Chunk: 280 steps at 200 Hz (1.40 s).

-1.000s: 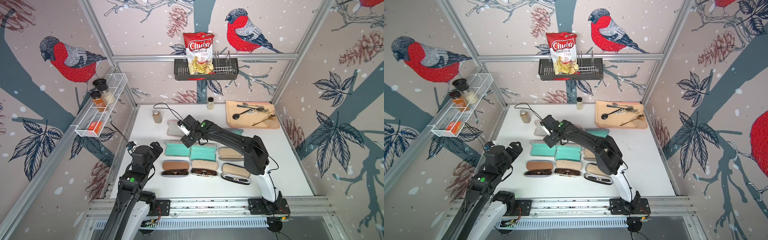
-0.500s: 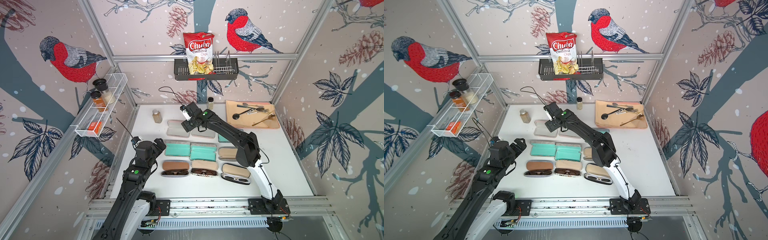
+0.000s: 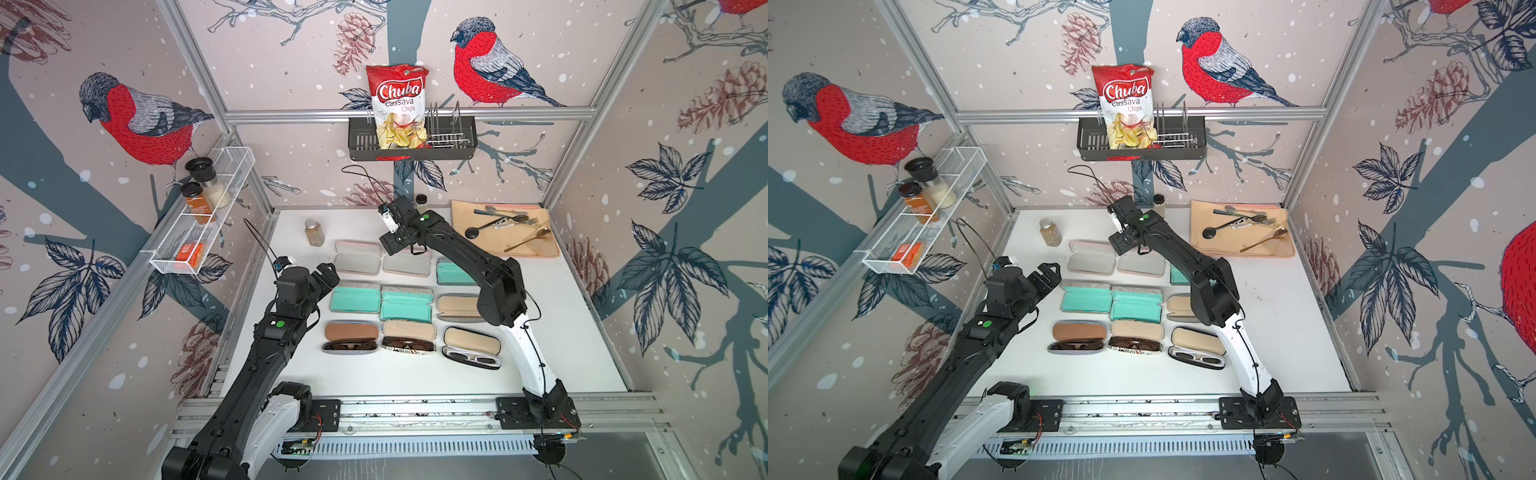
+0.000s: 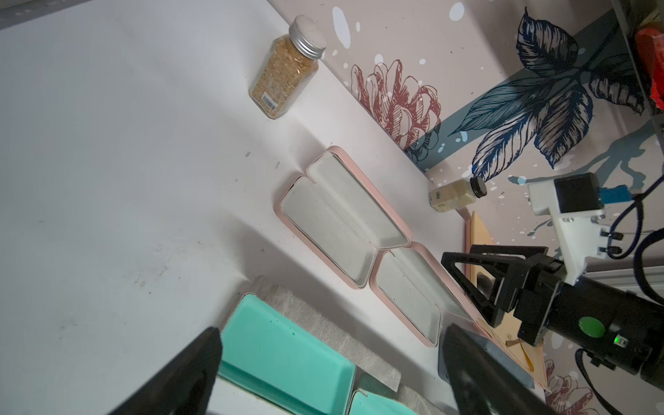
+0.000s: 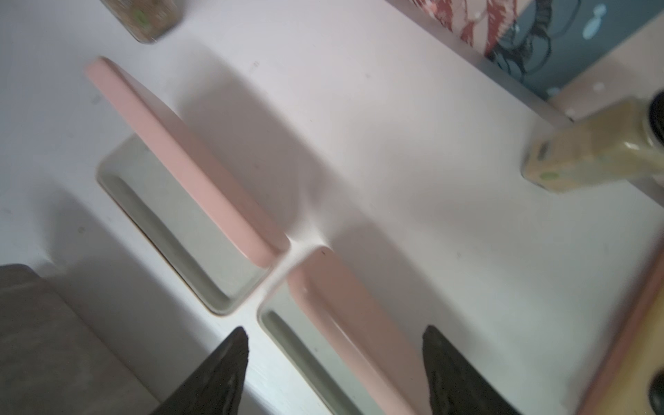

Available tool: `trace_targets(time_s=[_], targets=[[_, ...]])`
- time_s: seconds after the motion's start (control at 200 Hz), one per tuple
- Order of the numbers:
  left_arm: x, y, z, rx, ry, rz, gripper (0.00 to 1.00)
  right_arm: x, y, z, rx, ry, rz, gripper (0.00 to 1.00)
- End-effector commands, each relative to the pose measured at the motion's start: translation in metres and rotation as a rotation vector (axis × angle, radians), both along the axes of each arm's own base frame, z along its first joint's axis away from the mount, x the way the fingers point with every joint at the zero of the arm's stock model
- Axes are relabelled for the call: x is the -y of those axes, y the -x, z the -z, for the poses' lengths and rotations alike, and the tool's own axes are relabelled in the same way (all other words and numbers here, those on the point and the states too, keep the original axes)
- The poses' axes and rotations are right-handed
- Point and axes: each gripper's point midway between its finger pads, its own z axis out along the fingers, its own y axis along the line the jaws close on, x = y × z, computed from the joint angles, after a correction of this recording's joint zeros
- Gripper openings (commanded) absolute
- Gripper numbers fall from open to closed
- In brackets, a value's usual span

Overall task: Close the glasses case
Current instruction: Close the glasses case at the center of the board.

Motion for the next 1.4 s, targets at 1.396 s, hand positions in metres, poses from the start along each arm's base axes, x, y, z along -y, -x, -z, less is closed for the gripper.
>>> trace_targets(time_s=[1.396], targets=[[0.08,-0.04,-0.004,0.02,0.018,0.29,0.96,0.212,0.044,0.039,-0.113,0.397,0.224,0.82]])
